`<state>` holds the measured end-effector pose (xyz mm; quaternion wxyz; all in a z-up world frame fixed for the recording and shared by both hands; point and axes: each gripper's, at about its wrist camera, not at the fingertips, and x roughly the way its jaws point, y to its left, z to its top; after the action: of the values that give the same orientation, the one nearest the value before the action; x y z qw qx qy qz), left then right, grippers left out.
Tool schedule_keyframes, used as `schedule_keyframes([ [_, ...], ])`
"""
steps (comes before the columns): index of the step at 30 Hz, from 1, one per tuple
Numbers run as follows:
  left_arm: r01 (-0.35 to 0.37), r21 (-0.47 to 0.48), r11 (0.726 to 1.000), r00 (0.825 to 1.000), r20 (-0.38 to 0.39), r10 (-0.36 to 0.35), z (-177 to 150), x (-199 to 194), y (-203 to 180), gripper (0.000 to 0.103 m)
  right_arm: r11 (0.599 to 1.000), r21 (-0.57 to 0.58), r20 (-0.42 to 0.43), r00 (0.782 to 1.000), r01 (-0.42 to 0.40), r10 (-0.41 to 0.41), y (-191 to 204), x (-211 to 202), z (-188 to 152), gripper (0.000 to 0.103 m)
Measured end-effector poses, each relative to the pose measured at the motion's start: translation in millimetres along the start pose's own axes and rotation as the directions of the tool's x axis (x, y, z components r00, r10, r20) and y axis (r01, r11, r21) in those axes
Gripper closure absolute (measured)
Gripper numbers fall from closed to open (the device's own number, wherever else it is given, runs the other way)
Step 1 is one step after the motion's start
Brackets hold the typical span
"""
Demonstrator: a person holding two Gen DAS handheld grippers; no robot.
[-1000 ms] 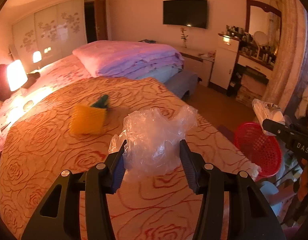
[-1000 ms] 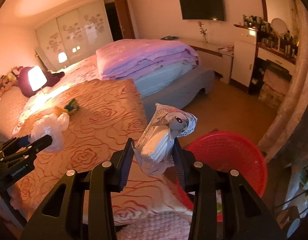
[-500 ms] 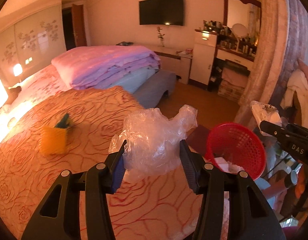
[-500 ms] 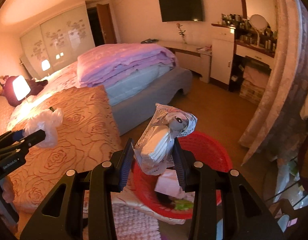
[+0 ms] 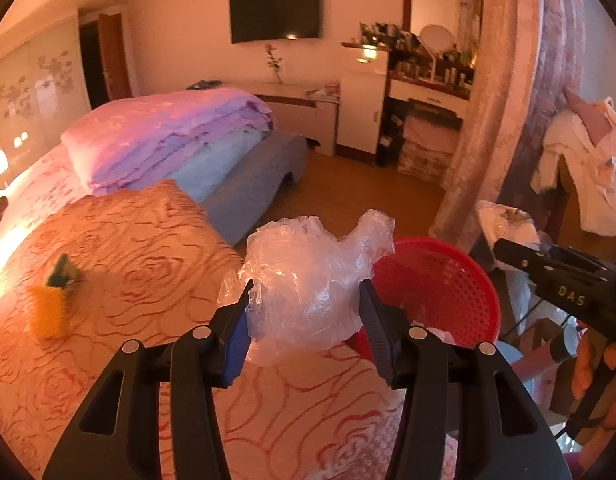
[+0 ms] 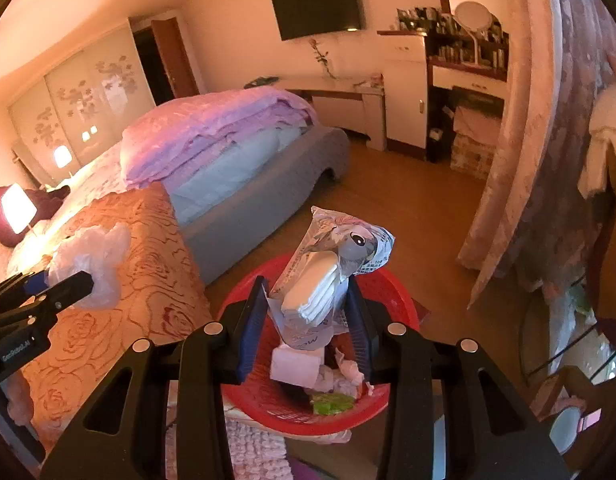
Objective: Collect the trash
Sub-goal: 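Open both tools to drop the clear plastic and printed bag into the basket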
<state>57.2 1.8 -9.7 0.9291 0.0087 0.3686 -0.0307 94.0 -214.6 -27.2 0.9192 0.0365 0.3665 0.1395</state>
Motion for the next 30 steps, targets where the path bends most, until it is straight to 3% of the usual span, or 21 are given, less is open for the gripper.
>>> schedule_keyframes([
  [10,0.134,0.044,0.990,0.987,-0.096,-0.129,1,49,-37,0.055,0.998,0.046,-0.049,0.998,0.037,-0.035,-18,20,-6,0.065],
  [15,0.223,0.049,0.974,0.964,-0.161,-0.213,-1,74,-53,0.055,0.996,0.069,-0.082,0.995,0.054,-0.049,-29,31,-10,0.065],
  [25,0.237,0.070,0.969,0.953,-0.212,-0.218,-14,93,-62,0.046,0.993,0.099,-0.140,0.989,0.071,-0.057,-42,49,-19,0.064],
  [30,0.237,0.062,0.970,0.953,-0.211,-0.219,-15,92,-61,0.038,0.991,0.108,-0.150,0.987,0.075,-0.059,-43,52,-20,0.053],
])
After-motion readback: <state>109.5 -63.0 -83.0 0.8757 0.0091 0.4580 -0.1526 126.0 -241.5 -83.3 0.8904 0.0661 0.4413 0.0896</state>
